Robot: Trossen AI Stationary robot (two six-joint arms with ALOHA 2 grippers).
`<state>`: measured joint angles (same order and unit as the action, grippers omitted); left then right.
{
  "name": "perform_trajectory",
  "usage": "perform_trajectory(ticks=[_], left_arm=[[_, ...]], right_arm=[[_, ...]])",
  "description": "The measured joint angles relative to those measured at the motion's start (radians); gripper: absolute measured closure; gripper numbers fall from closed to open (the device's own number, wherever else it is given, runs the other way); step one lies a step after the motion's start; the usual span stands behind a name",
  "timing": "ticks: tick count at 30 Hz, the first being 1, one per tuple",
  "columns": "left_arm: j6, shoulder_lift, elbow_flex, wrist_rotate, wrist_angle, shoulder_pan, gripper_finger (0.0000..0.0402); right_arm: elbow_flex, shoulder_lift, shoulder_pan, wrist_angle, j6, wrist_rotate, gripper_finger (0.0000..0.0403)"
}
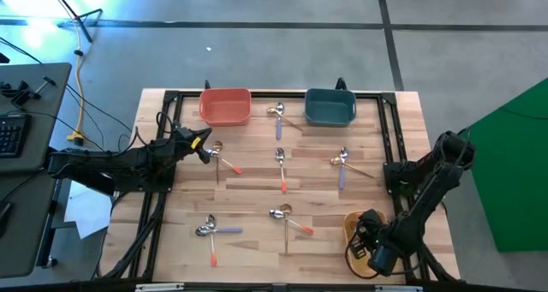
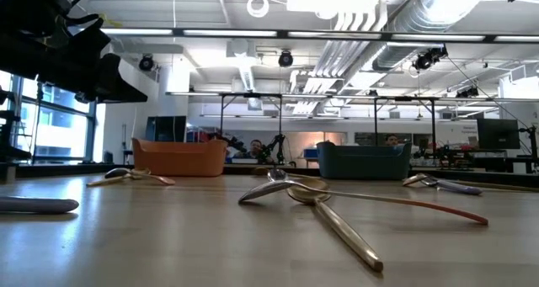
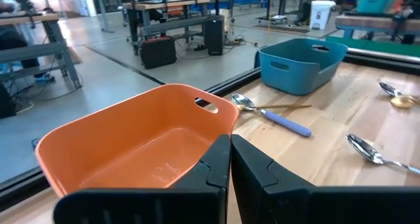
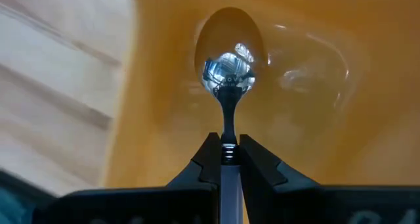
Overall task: Sort silverware by color (type)
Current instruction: Put the violet spoon into the yellow bin, then put the orange spoon into the orange bin
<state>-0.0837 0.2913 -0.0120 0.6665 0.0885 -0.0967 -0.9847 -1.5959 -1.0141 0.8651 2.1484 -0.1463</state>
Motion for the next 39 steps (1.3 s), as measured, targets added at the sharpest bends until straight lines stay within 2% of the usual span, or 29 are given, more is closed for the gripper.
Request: perform_trajectory(ticks=[4,8,11,14,16,19,23,29,33,36,39], left_arm=[[0.006,0.002,0.000,-0.005,-0.018,0.000,0.0397],[0.006,0.002,0.000,-0.042,-0.017,0.000,0.0397],[-0.013,0.002,0.000,-0.106,-0.017,0.000,0.0397],[0.017,0.002,0.000,-0.186,-0.006,0.000,0.0397],[-0.023,0.002,0.000,-0.225,0.018,0.000,0.0397],[-0.092,0.001,0.000,-0.282,0.059,0.001,0.0397],[-0.109,0.001,0.000,-0.343,0.071,0.001,0.0397],[-0.080,0.003,0.000,-0.363,0.038,0.000,0.0397],[-0.071,0.003,0.000,-0.376,0.037,0.000,0.0397],[-0.096,0.003,0.000,-0.367,0.036,-0.001,0.0397],[-0.105,0.003,0.000,-0.371,0.033,-0.001,0.0397]], right_arm=[[0.042,0.000,0.008,-0.028,0.007,0.037,0.0386],[0.075,0.000,0.023,-0.086,-0.011,0.129,0.0380],[0.093,0.000,0.033,-0.123,-0.026,0.184,0.0352],[0.089,0.000,0.046,-0.130,-0.083,0.191,0.0313],[0.075,0.000,0.061,-0.115,-0.136,0.192,0.0293],[0.026,0.000,0.092,-0.058,-0.268,0.205,0.0279],[-0.081,0.000,0.140,0.085,-0.469,0.225,0.0278],[-0.238,0.001,0.215,0.279,-0.691,0.226,0.0291],[-0.292,0.001,0.293,0.265,-0.918,0.185,0.0307],[-0.290,0.002,0.360,0.168,-1.140,0.077,0.0322],[-0.267,0.001,0.446,0.043,-1.358,0.044,0.0339]])
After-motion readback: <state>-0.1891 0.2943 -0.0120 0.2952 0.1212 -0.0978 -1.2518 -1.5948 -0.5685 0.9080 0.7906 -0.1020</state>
